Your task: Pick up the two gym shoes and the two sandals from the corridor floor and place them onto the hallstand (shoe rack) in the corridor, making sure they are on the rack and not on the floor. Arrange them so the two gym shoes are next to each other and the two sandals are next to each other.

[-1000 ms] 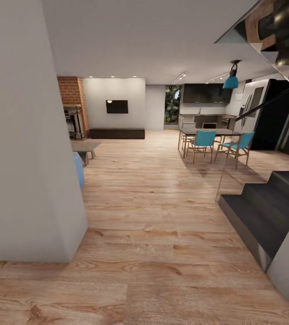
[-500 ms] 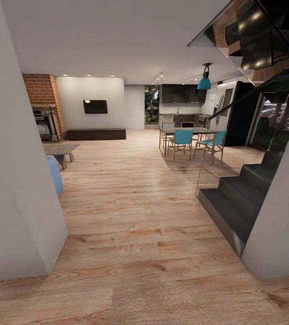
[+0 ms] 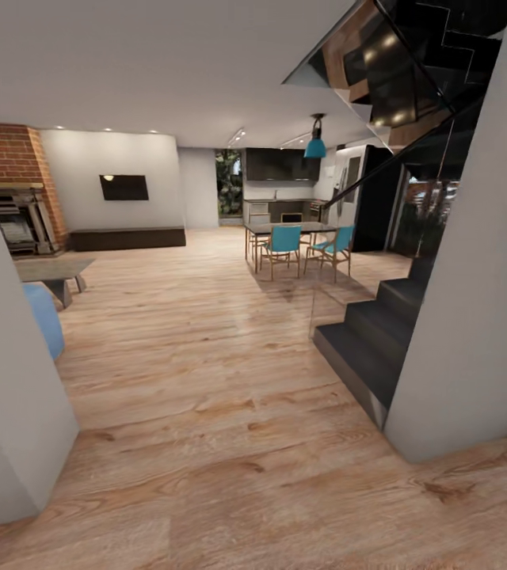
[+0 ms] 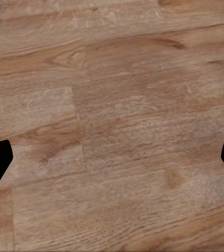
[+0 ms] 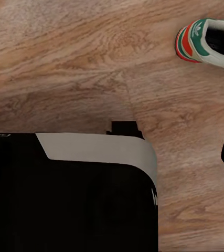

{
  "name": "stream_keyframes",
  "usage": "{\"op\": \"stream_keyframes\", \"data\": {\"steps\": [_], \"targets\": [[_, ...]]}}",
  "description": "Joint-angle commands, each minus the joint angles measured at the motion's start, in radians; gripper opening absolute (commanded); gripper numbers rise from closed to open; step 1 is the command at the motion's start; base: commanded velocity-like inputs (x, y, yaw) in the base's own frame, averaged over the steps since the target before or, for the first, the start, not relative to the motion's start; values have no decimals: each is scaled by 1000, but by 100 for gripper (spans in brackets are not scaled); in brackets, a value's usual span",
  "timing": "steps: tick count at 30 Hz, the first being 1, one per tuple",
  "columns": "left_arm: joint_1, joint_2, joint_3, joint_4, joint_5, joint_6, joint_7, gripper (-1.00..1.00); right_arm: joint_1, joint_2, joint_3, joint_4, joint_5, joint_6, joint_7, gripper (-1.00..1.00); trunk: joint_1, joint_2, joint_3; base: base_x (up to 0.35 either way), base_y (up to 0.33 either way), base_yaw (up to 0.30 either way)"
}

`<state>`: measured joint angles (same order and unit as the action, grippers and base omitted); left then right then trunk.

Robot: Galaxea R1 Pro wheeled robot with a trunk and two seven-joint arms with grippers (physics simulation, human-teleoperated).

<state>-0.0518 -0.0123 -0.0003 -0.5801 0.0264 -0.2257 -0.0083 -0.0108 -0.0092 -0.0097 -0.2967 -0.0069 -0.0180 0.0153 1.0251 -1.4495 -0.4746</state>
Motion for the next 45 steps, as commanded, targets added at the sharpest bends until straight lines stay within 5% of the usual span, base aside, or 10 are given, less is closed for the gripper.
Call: {"op": "stream_keyframes", "data": {"steps": [1,24,45], "targets": [[0,0,0,0,3,-3,-1,100,-1,0,-1,1,-1,-2,2,100,0,-1,-1,0,0,-300],[0,0,0,0,3,-3,-1,100,-1,0,-1,1,-1,-2,2,100,0,-1,-1,0,0,-300],[0,3,1,-1,0,-3,-1,100,0,-2,-4,0,-1,-1,-2,100,80,-148,-67,0,0,-212]]}}
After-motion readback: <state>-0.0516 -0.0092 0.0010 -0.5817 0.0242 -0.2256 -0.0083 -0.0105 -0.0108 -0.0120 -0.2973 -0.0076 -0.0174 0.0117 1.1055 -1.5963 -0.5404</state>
